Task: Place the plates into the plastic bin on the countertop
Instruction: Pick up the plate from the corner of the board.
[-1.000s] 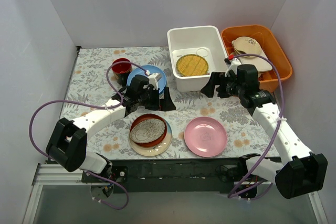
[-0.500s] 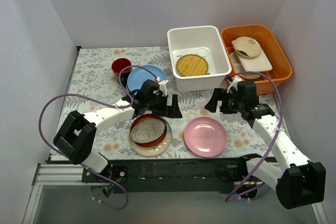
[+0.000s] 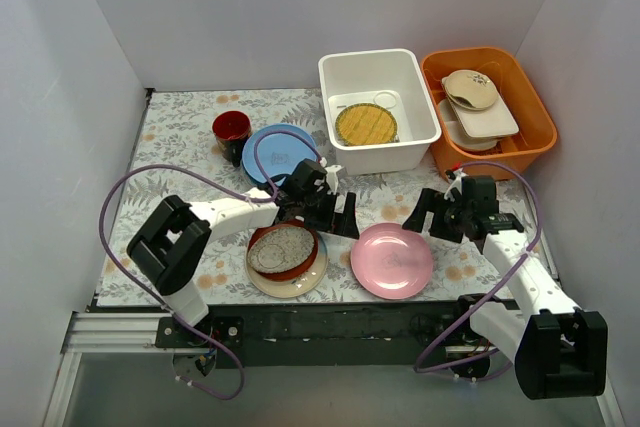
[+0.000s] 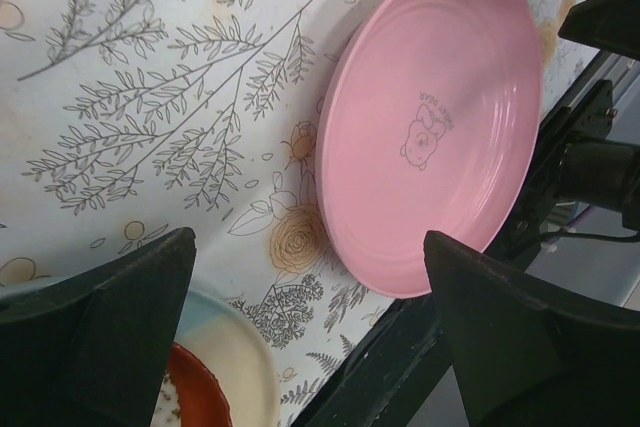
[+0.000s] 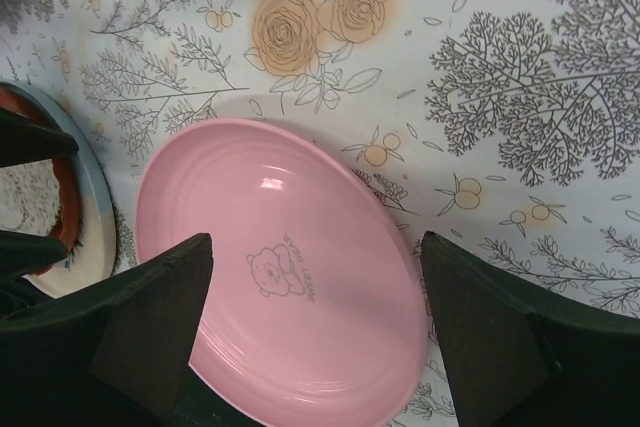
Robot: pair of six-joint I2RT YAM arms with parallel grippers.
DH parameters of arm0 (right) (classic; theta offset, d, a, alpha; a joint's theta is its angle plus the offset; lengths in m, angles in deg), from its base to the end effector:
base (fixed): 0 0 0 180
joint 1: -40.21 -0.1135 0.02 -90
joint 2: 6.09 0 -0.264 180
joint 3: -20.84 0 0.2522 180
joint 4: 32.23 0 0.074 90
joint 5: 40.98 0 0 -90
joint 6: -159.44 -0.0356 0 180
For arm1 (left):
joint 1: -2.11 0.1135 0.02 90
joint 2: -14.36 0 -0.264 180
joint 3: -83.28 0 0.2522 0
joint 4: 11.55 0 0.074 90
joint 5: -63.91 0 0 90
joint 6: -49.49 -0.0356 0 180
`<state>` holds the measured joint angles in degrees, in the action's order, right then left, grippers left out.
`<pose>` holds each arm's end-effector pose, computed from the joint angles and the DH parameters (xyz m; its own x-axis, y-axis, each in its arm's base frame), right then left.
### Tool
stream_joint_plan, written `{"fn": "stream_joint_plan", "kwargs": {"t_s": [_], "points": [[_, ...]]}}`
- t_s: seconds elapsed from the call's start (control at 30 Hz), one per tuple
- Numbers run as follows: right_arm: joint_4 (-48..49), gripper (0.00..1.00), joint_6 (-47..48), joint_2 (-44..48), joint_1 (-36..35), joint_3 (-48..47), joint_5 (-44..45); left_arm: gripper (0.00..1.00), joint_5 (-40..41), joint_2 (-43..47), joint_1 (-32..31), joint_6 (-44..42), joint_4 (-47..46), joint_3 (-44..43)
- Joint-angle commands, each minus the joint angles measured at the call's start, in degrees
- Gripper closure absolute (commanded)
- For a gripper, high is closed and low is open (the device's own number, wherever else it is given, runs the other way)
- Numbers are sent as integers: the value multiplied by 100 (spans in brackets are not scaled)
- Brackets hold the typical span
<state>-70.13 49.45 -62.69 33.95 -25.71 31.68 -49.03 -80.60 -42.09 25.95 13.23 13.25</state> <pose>0.1930 0.0318 0.2097 -0.7971 0.2408 -0.5538 -0.0320 0.8989 0.4369 0.2345 -0.2474 0.1888 -0.9727 -0.2318 0.0143 -0.1728 0.6810 -0.7116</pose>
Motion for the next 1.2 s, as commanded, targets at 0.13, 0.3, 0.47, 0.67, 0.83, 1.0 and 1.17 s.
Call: {"fn": "stream_joint_plan", "kwargs": {"t_s": [0.13, 0.3, 0.47, 0.67, 0.83, 1.0, 1.17], "points": [[-345, 8, 65, -9, 353, 98, -59, 2, -26, -216, -167, -115, 400, -288], [-389, 9, 56, -35, 433, 230, -251, 2, -53, -330, -229, -63, 400, -297], [-425, 10, 22, -9, 442, 379, -287, 2, -114, -514, -308, 16, 391, -332], [-469, 11, -14, -79, 415, 406, -375, 2, -132, -708, -431, 166, 339, -420], [-504, 12, -110, -36, 231, 423, -401, 2, -132, -901, -519, 359, 286, -420], [-338, 13, -408, -71, -217, 642, -454, 2, -237, -998, -598, 482, 163, -367], [14, 13, -769, -1, -700, 1003, -410, 6, -264, -1139, -686, 526, 145, -393]]}}
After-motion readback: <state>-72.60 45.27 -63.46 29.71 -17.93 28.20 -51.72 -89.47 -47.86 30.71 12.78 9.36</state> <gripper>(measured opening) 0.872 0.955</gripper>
